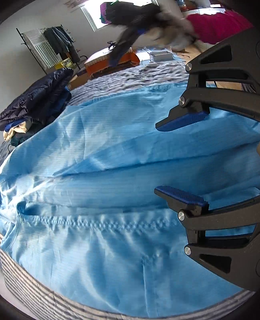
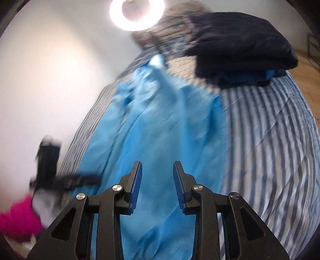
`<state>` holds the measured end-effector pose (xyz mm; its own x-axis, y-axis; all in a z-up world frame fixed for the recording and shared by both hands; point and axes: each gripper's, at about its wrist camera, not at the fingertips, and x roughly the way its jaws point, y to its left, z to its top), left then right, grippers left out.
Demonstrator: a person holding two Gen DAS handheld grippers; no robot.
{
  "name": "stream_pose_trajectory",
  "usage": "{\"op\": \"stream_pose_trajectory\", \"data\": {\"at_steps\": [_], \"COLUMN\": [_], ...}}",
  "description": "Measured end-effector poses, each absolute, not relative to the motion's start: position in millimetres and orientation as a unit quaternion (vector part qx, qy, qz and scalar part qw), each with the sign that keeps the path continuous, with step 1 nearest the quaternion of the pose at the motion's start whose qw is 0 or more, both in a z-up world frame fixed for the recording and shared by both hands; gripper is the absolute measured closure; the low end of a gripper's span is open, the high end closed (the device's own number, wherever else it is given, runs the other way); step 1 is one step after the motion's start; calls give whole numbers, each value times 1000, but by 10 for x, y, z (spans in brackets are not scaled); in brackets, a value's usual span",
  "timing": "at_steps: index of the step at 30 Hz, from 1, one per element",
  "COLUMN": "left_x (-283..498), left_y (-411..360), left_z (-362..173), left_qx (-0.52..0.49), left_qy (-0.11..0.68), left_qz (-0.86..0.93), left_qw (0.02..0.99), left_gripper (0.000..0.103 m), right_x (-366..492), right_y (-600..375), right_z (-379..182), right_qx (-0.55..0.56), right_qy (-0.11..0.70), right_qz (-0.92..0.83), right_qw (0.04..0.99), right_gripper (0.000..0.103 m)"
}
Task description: Fold large clothes
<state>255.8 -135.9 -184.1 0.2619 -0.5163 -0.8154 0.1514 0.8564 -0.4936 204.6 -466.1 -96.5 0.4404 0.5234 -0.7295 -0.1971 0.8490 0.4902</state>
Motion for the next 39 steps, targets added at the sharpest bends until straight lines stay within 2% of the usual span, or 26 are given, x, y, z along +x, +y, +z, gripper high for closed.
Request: {"op": "stream_pose_trajectory", "data": {"at_steps": [11,12,14,15,17,18,19,23,28,33,39], "left_x": [2818,2828,2851,2857,2841,2831,2820,2736,2554,2537,2556], "left_y": [-1573,-1586,-1627,-1649,-1652,-1650,-1637,-1540,-1524,-1666,-1734], "left_z": [-1984,-1995,-2016,-2023,-2016,-2013,-2006,-1953,-2113,-2150,-2105], "left_qx": [-152,-151,-146,-139,-129,-124,-127,-150,-178,-151,-115], "left_qy": [563,562,562,562,555,554,553,547,570,573,563], "left_qz": [-209,-211,-218,-221,-217,-213,-210,-200,-200,-216,-223], "left_qw": [785,786,784,785,792,795,796,799,777,776,788], "left_gripper": [47,53,97,99,100,101,102,103,103,103,103], "right_x": [3175,3234,3331,3373,3428,3452,3475,3503,3614,3697,3648], "right_y": [-4966,-4985,-4994,-4986,-4915,-4881,-4843,-4861,-5183,-5041,-5178], "right_z": [-1587,-1630,-1719,-1747,-1783,-1798,-1806,-1703,-1569,-1724,-1705], "right_qx": [219,226,247,258,254,243,232,205,233,202,258], "right_qy": [499,498,496,494,497,499,498,473,439,457,475], "right_qz": [161,162,168,173,178,176,175,154,108,90,113], "right_qw": [823,822,815,812,811,813,817,843,861,862,833], "right_gripper": [73,73,73,73,73,91,101,102,103,102,101]}}
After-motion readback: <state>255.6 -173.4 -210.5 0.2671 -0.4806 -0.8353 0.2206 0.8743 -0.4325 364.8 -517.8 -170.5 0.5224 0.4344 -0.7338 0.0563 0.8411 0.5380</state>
